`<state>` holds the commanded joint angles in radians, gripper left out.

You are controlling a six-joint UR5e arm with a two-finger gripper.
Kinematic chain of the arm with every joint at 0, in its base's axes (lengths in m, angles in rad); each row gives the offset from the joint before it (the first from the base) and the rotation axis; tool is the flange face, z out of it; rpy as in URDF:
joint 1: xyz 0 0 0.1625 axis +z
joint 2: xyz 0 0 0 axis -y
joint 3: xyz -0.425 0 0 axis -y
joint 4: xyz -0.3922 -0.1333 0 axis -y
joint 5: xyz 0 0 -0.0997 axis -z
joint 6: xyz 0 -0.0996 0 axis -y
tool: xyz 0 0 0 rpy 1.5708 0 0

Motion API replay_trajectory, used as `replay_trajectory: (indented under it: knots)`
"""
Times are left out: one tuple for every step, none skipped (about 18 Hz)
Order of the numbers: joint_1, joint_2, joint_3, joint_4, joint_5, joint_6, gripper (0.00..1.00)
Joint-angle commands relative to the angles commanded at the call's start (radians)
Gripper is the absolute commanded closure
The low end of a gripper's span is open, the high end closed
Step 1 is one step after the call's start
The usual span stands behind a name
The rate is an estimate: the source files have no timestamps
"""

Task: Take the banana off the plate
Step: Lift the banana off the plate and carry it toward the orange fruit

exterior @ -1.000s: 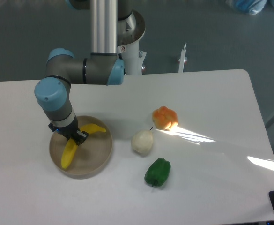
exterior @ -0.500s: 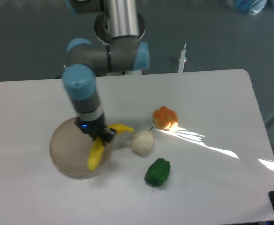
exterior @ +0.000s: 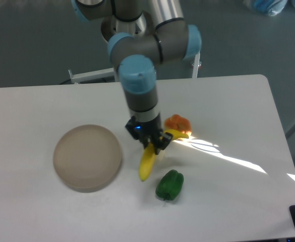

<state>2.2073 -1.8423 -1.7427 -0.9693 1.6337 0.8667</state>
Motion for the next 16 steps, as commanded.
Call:
replay_trajectory:
  knots:
    - [0.011,-0.002,0.008,-0.008,-0.006,0.0,0.7]
    - [0.022,-0.002,0.012,-0.009,-0.005,0.003,0.7]
    - [0.037,0.0,0.018,-0.019,-0.005,0.008,0.7]
    - [0.051,-0.002,0.029,-0.038,-0.003,0.027,0.7]
    - [0.066,-0.002,0.043,-0.057,-0.006,0.059,0.7]
    - [0.081,-0.002,0.058,-0.074,-0.006,0.096,0.7]
    - [0.089,-0.003,0.075,-0.087,-0.008,0.129,0.7]
    - [0.101,-0.006,0.087,-0.097,-0.008,0.15,0.7]
    - [0.109,-0.009,0.098,-0.101,-0.008,0.158,0.7]
    - [0.112,-0.012,0.11,-0.101,-0.009,0.163,0.7]
    - [0.112,-0.015,0.117,-0.103,-0.006,0.164,0.7]
    - [0.114,-0.017,0.117,-0.101,-0.005,0.178,0.7]
    - [0.115,-0.017,0.12,-0.1,-0.008,0.198,0.7]
    - [0.121,-0.018,0.121,-0.1,-0.011,0.207,0.7]
    - [0.121,-0.02,0.123,-0.098,-0.014,0.207,0.7]
    - [0.123,-0.02,0.121,-0.098,-0.014,0.207,0.7]
